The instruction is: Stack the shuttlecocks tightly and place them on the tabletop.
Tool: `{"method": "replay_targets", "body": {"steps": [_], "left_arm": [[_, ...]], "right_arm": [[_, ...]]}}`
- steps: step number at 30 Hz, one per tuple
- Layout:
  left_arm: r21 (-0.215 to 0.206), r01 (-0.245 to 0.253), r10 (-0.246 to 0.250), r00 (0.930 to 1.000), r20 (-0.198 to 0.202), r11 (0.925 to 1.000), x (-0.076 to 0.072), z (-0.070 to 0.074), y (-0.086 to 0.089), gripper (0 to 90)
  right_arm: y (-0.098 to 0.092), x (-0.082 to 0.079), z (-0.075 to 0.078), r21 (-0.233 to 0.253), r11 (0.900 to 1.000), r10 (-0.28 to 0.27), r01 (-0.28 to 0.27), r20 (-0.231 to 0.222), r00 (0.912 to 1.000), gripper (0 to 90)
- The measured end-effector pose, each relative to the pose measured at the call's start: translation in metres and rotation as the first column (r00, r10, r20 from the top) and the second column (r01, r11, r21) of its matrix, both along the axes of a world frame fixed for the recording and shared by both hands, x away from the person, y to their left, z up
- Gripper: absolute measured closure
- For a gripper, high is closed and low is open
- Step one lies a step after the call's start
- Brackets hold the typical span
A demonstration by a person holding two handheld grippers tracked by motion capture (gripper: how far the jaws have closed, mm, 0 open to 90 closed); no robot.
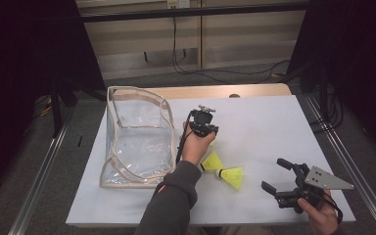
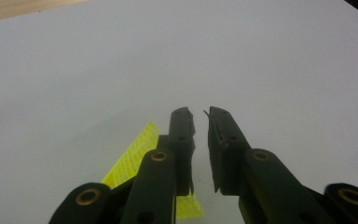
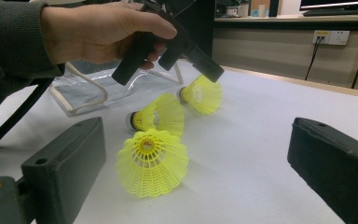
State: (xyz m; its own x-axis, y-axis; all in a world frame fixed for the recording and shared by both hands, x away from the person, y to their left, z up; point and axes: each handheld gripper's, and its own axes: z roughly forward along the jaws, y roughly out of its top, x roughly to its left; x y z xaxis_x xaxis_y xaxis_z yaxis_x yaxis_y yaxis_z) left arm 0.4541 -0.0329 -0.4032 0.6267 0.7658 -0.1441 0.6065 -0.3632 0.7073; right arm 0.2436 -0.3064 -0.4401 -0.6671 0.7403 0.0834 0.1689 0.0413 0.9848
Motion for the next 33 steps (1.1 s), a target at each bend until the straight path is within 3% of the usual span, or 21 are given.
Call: {"method": "replay_targets", "body": {"steps": [7, 14, 26, 33], "left_arm": [[-0.001, 0.0, 0.0, 1.0, 0.009, 1.0, -0.0011, 0.0011, -0.0004, 74.0], [-0.027, -0.002, 0.002, 0.9999, 0.012, 0.9996, -0.0032, 0.0041, -0.0012, 62.1], [-0.043, -0.002, 0.002, 1.0, 0.003, 0.9991, -0.003, 0.0047, -0.0015, 63.1], [-0.045, 0.017, -0.017, 0.9999, 0.002, 0.9988, -0.0042, 0.0072, 0.0008, 70.5]], "right_arm": [[0.0, 0.0, 0.0001, 0.0, 1.0, 0.0, 0.0, 0.001, 1.0, 3.8], [0.0001, 0.0001, 0.0, 0.0, 1.0, 0.0, 0.0, 0.001, 1.0, 3.8], [0.0001, 0.0002, 0.0, -0.001, 1.0, 0.003, -0.003, -0.001, 1.0, 3.8], [0.0, 0.0002, -0.0001, -0.003, 1.0, 0.003, -0.003, -0.002, 1.0, 3.8]]}}
